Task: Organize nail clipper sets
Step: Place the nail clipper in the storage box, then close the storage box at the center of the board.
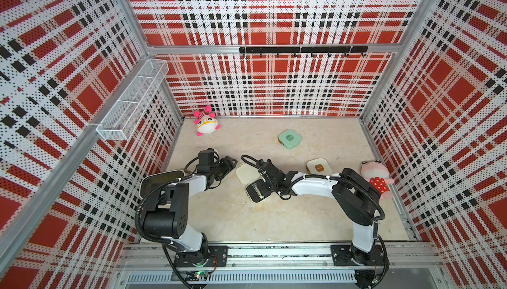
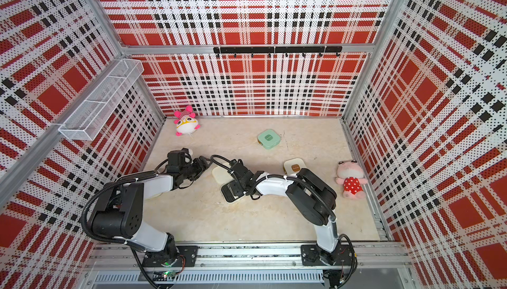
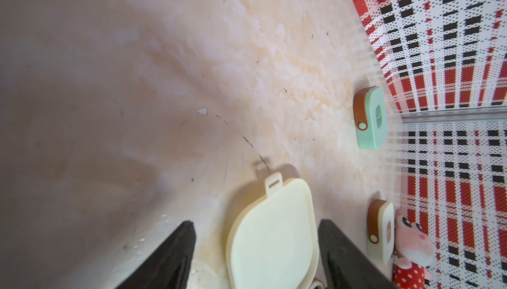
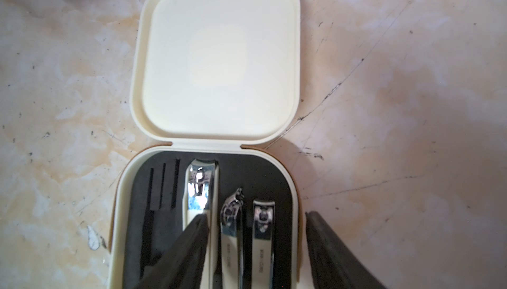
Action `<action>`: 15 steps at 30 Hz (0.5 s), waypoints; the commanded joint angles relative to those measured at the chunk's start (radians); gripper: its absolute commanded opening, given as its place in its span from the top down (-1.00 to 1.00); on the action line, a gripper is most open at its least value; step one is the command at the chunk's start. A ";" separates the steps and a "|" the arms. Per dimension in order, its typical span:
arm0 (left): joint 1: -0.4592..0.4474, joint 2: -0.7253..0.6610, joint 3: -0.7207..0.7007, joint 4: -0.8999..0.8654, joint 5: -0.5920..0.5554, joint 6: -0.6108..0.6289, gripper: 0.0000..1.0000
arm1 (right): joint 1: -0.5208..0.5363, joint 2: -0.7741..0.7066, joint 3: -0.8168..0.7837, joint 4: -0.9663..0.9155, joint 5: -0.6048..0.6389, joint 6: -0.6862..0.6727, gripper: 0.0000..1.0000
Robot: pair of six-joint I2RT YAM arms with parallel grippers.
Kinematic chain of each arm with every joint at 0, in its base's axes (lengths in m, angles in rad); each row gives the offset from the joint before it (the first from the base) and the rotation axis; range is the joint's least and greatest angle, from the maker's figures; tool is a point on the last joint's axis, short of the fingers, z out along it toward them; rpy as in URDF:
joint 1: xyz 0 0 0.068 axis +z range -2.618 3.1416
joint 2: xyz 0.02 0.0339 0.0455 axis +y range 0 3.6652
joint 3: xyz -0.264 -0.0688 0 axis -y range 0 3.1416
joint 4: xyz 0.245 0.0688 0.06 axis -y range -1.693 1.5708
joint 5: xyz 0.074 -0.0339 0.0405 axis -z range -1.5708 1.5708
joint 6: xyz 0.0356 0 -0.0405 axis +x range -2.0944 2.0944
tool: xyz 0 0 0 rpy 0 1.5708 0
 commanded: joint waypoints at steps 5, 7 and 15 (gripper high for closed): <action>0.007 0.072 -0.032 0.131 0.068 -0.046 -0.50 | 0.014 0.007 0.007 -0.061 0.023 -0.016 -0.22; 0.007 0.089 -0.035 0.147 0.081 -0.048 -0.49 | 0.019 -0.001 0.028 -0.075 0.028 -0.016 -0.24; 0.010 0.145 -0.088 0.281 0.136 -0.096 -0.48 | 0.043 -0.156 -0.036 -0.123 0.074 0.107 -0.25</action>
